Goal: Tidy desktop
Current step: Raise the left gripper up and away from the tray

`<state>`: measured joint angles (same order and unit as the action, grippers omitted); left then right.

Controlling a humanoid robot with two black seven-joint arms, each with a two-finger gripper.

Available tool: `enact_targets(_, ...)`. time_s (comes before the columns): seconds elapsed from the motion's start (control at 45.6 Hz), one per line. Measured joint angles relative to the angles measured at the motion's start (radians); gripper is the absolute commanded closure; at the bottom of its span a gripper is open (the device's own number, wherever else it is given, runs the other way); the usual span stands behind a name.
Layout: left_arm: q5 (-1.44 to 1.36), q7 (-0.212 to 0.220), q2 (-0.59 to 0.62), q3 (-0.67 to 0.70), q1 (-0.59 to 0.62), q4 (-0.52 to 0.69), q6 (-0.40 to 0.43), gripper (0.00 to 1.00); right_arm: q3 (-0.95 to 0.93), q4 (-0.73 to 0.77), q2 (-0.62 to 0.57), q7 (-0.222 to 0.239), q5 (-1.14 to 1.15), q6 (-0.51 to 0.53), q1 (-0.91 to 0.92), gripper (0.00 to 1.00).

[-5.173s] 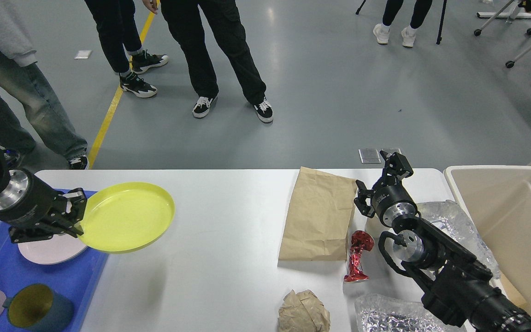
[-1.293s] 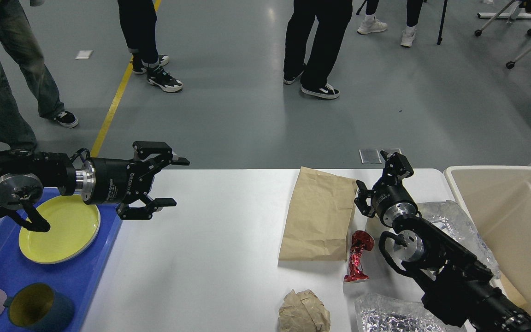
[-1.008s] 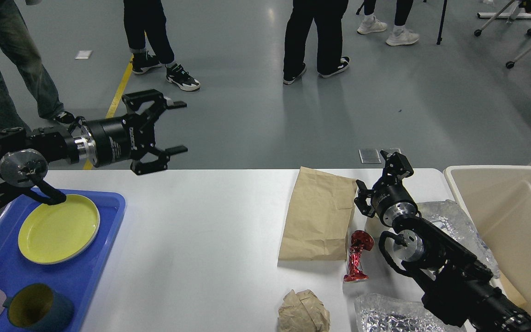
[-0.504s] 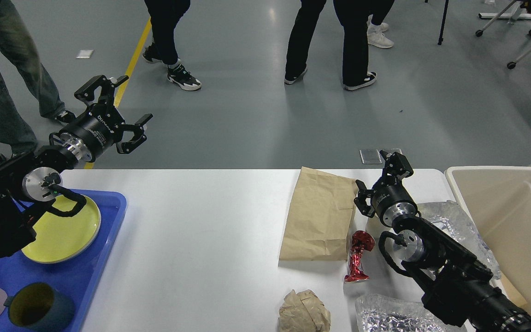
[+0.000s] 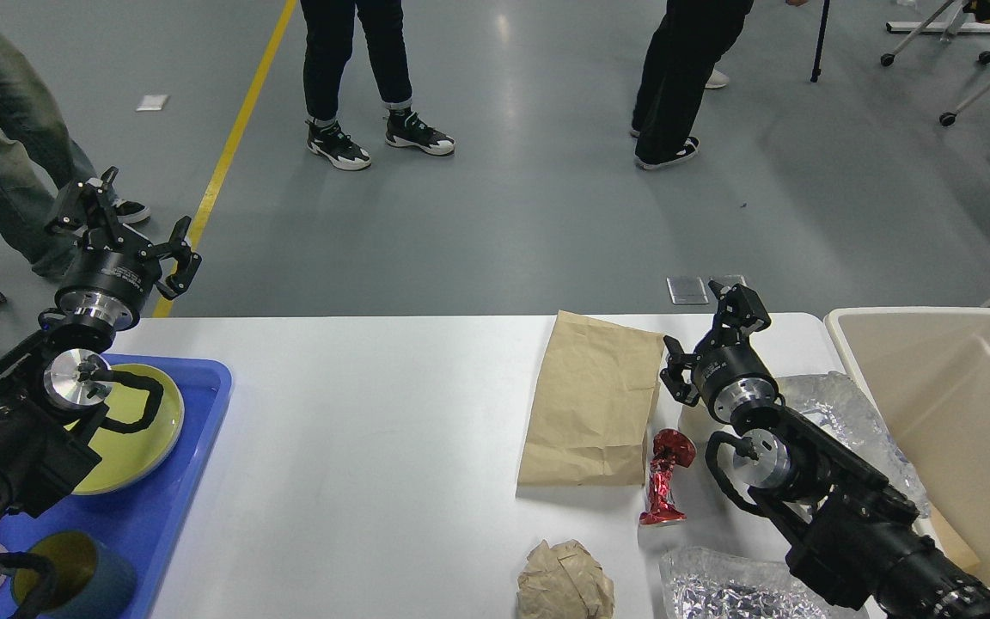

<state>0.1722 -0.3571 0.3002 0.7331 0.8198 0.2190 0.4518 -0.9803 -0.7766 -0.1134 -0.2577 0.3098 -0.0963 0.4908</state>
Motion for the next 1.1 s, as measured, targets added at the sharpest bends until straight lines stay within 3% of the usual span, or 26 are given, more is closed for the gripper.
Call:
enact_targets(0.153, 0.002, 0.0, -0.006, 0.018, -0.005, -0.093, 0.001, 0.04, 0.0, -0.001, 0.0, 0.0, 0.0, 0.0, -0.001, 0.0)
enact_targets(0.723, 0.003, -0.004, -0.032, 0.053, -0.024, -0.099, 0.029, 0.04, 0.0, -0.002, 0.001, 0.0, 0.0, 0.0, -0.002, 0.0)
enact_targets(1.096, -0.007, -0.035, -0.105, 0.032, -0.059, -0.098, 0.17, 0.04, 0.0, -0.003, 0.002, 0.0, 0.0, 0.001, -0.002, 0.0)
